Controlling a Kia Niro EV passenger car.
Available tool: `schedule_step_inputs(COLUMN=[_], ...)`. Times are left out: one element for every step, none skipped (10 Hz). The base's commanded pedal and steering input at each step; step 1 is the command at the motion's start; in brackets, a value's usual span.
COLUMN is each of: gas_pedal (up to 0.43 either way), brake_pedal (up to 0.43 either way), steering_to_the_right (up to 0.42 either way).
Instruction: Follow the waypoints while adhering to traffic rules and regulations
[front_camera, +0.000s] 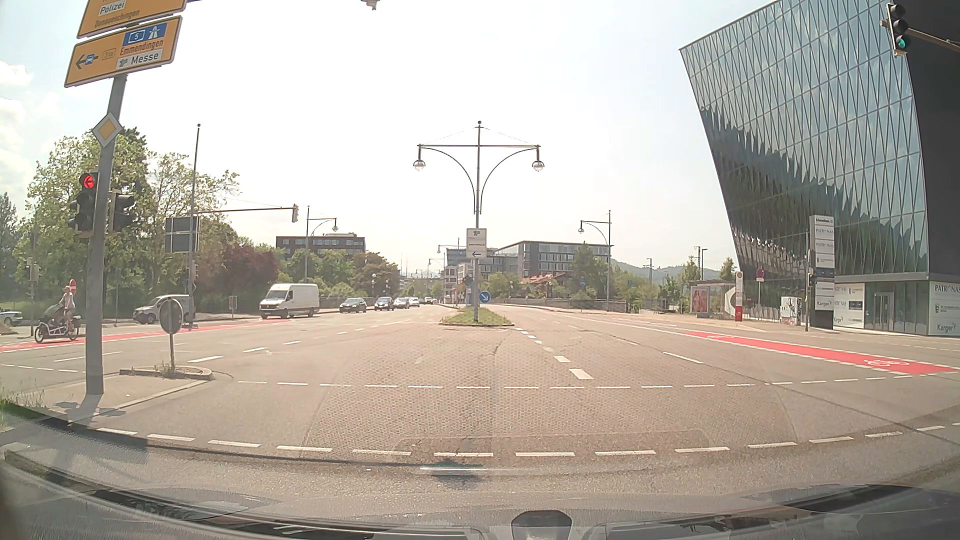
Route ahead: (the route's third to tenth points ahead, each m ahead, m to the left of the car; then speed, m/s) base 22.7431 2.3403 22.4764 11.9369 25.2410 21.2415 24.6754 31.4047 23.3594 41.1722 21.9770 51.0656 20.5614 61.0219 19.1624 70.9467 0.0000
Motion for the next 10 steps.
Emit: schedule_step_inputs(gas_pedal=[0.0, 0.0, 0.0, 0.0, 0.0, 0.0, 0.0, 0.0, 0.0, 0.0], brake_pedal=[0.274, 0.274, 0.28, 0.28, 0.274, 0.274, 0.274, 0.274, 0.274, 0.274], steering_to_the_right=[-0.006, -0.006, -0.006, -0.006, -0.006, -0.006, -0.006, -0.006, -0.006, -0.006])
